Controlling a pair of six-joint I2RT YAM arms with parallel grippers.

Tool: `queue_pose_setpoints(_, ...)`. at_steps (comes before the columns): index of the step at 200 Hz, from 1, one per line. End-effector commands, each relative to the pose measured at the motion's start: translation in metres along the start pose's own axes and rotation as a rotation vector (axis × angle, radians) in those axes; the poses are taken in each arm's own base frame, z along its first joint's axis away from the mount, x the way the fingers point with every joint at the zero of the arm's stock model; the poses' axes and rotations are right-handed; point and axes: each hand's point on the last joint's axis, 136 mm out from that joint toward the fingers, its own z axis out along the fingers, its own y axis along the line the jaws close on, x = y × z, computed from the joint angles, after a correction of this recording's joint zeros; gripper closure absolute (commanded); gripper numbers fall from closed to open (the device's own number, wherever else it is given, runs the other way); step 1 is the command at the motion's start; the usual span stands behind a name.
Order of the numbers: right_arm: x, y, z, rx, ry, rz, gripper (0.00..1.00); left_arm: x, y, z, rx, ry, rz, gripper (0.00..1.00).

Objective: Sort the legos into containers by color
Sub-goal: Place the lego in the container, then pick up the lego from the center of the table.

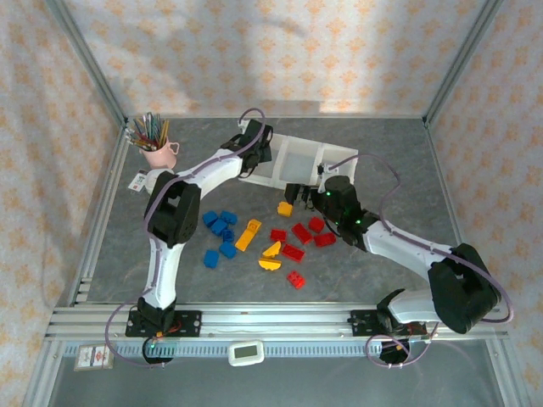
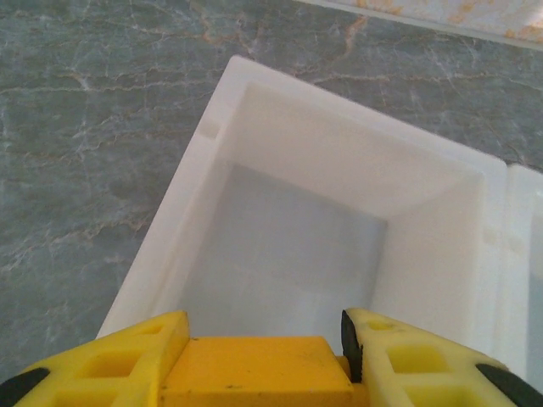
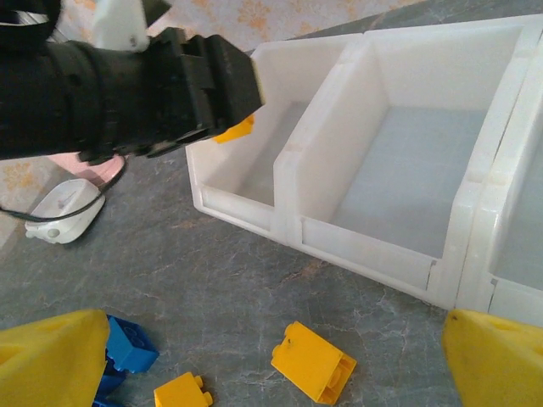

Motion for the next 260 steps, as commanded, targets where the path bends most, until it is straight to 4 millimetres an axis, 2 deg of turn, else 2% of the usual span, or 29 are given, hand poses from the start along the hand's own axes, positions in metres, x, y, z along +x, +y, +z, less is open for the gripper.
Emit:
queue_pose_setpoints(1, -0.010, 0.006, -0.002, -0.010, -0.010, -0.012, 0.00, -0.017, -0.006, -0.001, -0.023, -0.042, -0.008, 0.63)
queue_pose_setpoints(38, -0.013, 0.007, -0.003, -0.015, -0.012, -0.019, 0.00, -0.018, -0.006, 0.000, -0.026, -0.044, -0.005, 0.49)
queue_pose_setpoints(105, -0.019, 0.014, -0.009, -0.050, -0.008, -0.006, 0.00, -0.035, -0.008, -0.028, -0.001, -0.070, -0.008, 0.42)
queue_pose_setpoints(130, -0.013, 0.010, -0.013, -0.035, 0.006, 0.005, 0.00, -0.028, -0.020, -0.044, 0.075, -0.048, -0.017, 0.42)
queue_pose_setpoints(158, 0.003, 0.000, -0.018, -0.010, 0.046, 0.028, 0.00, -0.006, -0.028, -0.066, 0.119, -0.028, 0.007, 0.41)
queue_pose_setpoints(177, 0.014, -0.007, -0.023, 0.002, 0.071, 0.043, 0.00, 0.015, -0.033, -0.079, 0.150, 0.002, 0.022, 0.40)
queue_pose_setpoints(184, 0.018, -0.008, -0.025, 0.005, 0.076, 0.049, 0.00, 0.030, -0.032, -0.079, 0.150, 0.028, 0.033, 0.40)
queue_pose_setpoints(188, 0.019, -0.010, -0.026, 0.009, 0.080, 0.053, 0.00, 0.027, -0.034, -0.090, 0.164, 0.017, 0.029, 0.40)
queue_pose_setpoints(211, 0.036, -0.021, -0.027, 0.040, 0.129, 0.071, 0.00, 0.055, -0.037, -0.103, 0.174, 0.050, 0.048, 0.38)
queue_pose_setpoints(236, 0.054, -0.026, -0.029, 0.041, 0.182, 0.082, 0.00, 0.087, -0.039, -0.108, 0.159, 0.096, 0.067, 0.35)
queue_pose_setpoints(240, 0.050, -0.023, -0.033, 0.026, 0.166, 0.082, 0.00, 0.091, -0.038, -0.108, 0.149, 0.102, 0.072, 0.34)
queue_pose_setpoints(260, 0.061, -0.024, -0.035, -0.002, 0.193, 0.079, 0.00, 0.114, -0.037, -0.105, 0.119, 0.135, 0.098, 0.30)
